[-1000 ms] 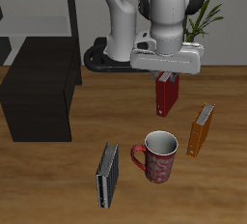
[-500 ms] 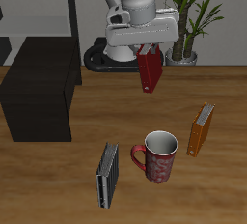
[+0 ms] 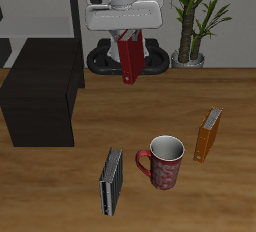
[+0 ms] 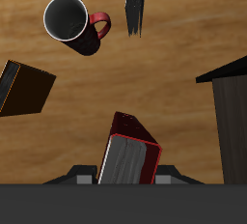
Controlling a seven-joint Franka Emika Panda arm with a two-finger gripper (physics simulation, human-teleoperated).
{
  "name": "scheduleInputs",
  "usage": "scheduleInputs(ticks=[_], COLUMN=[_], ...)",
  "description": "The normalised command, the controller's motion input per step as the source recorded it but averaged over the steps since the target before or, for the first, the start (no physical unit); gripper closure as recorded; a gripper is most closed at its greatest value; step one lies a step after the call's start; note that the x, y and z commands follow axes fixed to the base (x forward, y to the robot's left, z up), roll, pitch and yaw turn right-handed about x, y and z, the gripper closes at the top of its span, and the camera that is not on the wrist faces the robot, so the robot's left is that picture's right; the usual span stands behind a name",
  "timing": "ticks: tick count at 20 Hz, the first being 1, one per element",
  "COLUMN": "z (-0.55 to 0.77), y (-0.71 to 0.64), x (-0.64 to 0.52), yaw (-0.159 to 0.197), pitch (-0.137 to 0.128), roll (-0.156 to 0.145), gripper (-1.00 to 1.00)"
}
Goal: Place the red book upright on top of the shelf
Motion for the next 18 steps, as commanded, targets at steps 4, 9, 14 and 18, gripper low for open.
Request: scheduleInputs(ticks=[4,9,14,18], z=[0.09,0.07,0.17,0.29], y=[-0.42,-0.38,-0.38,-0.39], x=[-0.05,-0.05,-0.08,-0.17], yaw=[0.039,0.030,0.002,-0.013], pitch=[-0.028,0.003,-0.045,-0.031], roll=[-0.028,-0.012,-0.043,-0.028], gripper=[1.00,1.00,1.00,1.00])
